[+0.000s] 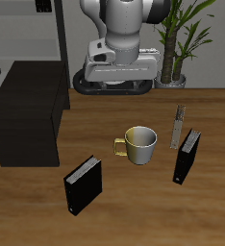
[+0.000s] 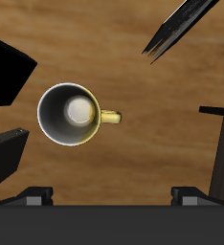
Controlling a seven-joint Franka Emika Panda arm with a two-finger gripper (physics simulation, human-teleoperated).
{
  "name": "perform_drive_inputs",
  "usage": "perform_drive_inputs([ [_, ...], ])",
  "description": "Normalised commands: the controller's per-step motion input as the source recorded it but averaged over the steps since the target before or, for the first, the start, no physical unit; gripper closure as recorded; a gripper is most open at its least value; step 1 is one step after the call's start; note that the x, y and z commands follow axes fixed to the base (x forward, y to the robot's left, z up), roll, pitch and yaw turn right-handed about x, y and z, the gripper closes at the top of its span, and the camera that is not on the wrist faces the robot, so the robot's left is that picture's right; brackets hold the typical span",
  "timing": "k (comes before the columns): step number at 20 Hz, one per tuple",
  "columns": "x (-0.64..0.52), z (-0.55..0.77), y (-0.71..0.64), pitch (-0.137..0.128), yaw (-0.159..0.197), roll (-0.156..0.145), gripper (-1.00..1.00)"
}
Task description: Place the right black book in the top region of the shelf
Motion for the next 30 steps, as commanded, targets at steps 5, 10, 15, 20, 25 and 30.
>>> perform_drive_inputs([
  [5, 0.3, 0.1, -0.15, -0.021, -0.001, -0.02, -1.0],
  [10, 0.45, 0.14, -0.35, 0.008, 0.001, -0.024, -1.0],
  [15, 0.33, 0.13, -0.3, -0.003, -0.018, -0.001, -1.0],
  [20, 0.48, 0.12, -0.35, 0.008, -0.057, -0.008, -1.0],
  [25, 0.28, 0.02, -0.14, -0.051, -0.052, 0.016, -1.0],
  [30, 0.35, -0.01, -0.13, -0.047, -0.055, -0.006, -1.0],
])
